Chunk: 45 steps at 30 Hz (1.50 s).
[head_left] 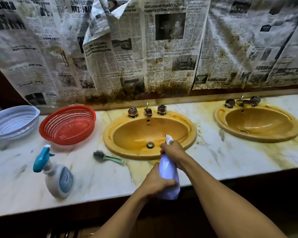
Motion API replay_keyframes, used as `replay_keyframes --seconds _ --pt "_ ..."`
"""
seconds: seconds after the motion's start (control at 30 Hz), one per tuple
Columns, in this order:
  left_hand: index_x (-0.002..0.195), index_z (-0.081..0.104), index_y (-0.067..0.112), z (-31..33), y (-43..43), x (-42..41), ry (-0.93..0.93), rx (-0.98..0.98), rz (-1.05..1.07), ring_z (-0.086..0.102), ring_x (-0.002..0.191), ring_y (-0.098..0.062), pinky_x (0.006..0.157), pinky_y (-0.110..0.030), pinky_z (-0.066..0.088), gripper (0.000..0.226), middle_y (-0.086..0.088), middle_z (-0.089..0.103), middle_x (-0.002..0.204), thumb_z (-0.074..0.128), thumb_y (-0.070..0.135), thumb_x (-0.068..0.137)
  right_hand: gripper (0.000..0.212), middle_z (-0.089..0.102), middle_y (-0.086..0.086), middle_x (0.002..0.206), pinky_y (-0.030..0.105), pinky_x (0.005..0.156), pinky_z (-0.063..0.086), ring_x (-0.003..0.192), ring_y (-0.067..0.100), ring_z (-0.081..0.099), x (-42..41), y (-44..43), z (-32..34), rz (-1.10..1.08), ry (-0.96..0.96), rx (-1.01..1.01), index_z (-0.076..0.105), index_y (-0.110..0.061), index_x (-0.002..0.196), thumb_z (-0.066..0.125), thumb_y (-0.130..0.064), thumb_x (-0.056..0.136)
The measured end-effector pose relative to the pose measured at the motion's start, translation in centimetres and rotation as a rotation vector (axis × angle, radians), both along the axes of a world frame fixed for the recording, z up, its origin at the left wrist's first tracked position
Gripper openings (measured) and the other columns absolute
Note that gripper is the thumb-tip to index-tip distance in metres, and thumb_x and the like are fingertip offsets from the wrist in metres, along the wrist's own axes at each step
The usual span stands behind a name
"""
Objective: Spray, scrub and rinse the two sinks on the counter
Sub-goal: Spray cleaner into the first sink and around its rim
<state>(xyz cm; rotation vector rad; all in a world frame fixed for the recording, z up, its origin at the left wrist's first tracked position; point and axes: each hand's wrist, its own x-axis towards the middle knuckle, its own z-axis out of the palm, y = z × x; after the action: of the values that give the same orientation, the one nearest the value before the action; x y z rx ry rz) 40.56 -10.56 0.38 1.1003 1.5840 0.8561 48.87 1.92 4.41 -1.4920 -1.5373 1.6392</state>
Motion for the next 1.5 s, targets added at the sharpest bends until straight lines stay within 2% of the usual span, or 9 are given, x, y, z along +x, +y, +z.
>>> replay_keyframes --seconds 0.1,0.2,0.37,0.6,0.87,1.03,1.17,1.23,1.5 --pt "0.134 0.057 0.024 0.0 -0.1 -0.2 -0.009 -0.009 0.011 0.067 0.115 -0.013 0.102 -0.037 0.055 0.089 0.006 0.069 0.124 0.084 0.047 0.052 0.071 0.056 -0.001 0.094 0.034 0.085 0.046 0.091 0.021 0.056 0.5 -0.2 0.0 0.073 0.076 -0.010 0.046 -0.038 0.121 0.074 -0.060 0.060" --pt "0.141 0.052 0.026 0.4 0.0 0.4 0.061 -0.006 -0.014 0.063 0.120 -0.011 0.105 -0.036 0.053 0.096 0.008 0.065 0.131 0.082 0.050 0.053 0.037 0.062 0.002 0.081 0.033 0.079 0.048 0.083 0.020 0.060 1.1 -0.2 -0.2 0.036 0.102 -0.019 0.050 -0.036 0.114 0.071 -0.038 0.083" --pt "0.143 0.046 0.027 0.6 0.7 2.3 0.196 -0.025 0.010 0.060 0.117 -0.007 0.100 -0.030 0.052 0.101 0.011 0.059 0.131 0.077 0.058 0.051 0.053 0.065 0.005 0.072 0.030 0.068 0.046 0.069 0.021 0.057 1.6 0.3 0.0 -0.043 0.034 0.051 0.047 -0.040 0.137 0.053 -0.015 0.091" --pt "0.144 0.045 0.028 1.0 1.1 3.6 0.165 0.006 0.084 0.058 0.123 -0.007 0.104 -0.030 0.049 0.099 0.011 0.058 0.136 0.077 0.051 0.054 0.071 0.060 0.003 0.096 0.037 0.082 0.048 0.088 0.020 0.057 2.9 0.8 0.9 0.082 0.111 0.004 0.051 -0.026 0.121 0.072 -0.059 0.061" --pt "0.145 0.045 0.029 1.3 1.2 4.8 0.148 -0.013 0.105 0.059 0.123 -0.004 0.105 -0.036 0.051 0.097 0.013 0.060 0.136 0.082 0.048 0.056 0.021 0.068 0.011 0.075 0.040 0.078 0.051 0.078 0.028 0.061 3.7 1.7 1.3 0.035 0.106 -0.081 0.059 -0.007 0.076 0.068 -0.024 0.085" --pt "0.143 0.042 0.025 1.5 1.0 5.5 0.140 -0.043 0.144 0.059 0.120 -0.010 0.105 -0.034 0.050 0.099 0.007 0.058 0.136 0.077 0.051 0.054 0.012 0.068 0.009 0.069 0.036 0.077 0.049 0.072 0.026 0.058 3.1 1.4 1.4 0.063 0.052 -0.064 0.062 -0.022 0.096 0.066 -0.026 0.085" --pt "0.137 0.047 0.026 1.1 0.3 4.9 0.120 -0.042 0.200 0.061 0.118 -0.010 0.104 -0.038 0.051 0.094 0.007 0.062 0.132 0.076 0.050 0.051 0.051 0.065 0.023 0.123 0.034 0.083 0.043 0.091 0.021 0.052 2.8 1.2 0.9 0.219 0.133 -0.069 0.052 -0.009 0.140 0.068 -0.035 0.099" --pt "0.133 0.049 0.026 1.1 -0.1 4.6 0.104 -0.034 0.221 0.061 0.118 -0.009 0.104 -0.039 0.051 0.091 0.008 0.063 0.130 0.075 0.048 0.050 0.066 0.046 -0.001 0.103 0.034 0.085 0.041 0.096 0.021 0.048 2.7 1.3 0.6 0.266 0.172 -0.125 0.042 -0.003 0.145 0.070 -0.038 0.097" --pt "0.133 0.049 0.023 1.1 -1.1 3.2 0.120 -0.050 0.202 0.061 0.116 -0.007 0.098 -0.030 0.052 0.092 0.007 0.063 0.128 0.072 0.051 0.049 0.045 0.055 0.005 0.072 0.034 0.070 0.043 0.066 0.020 0.051 0.2 0.4 -0.6 0.102 0.185 -0.238 0.054 -0.014 0.139 0.068 -0.022 0.097"
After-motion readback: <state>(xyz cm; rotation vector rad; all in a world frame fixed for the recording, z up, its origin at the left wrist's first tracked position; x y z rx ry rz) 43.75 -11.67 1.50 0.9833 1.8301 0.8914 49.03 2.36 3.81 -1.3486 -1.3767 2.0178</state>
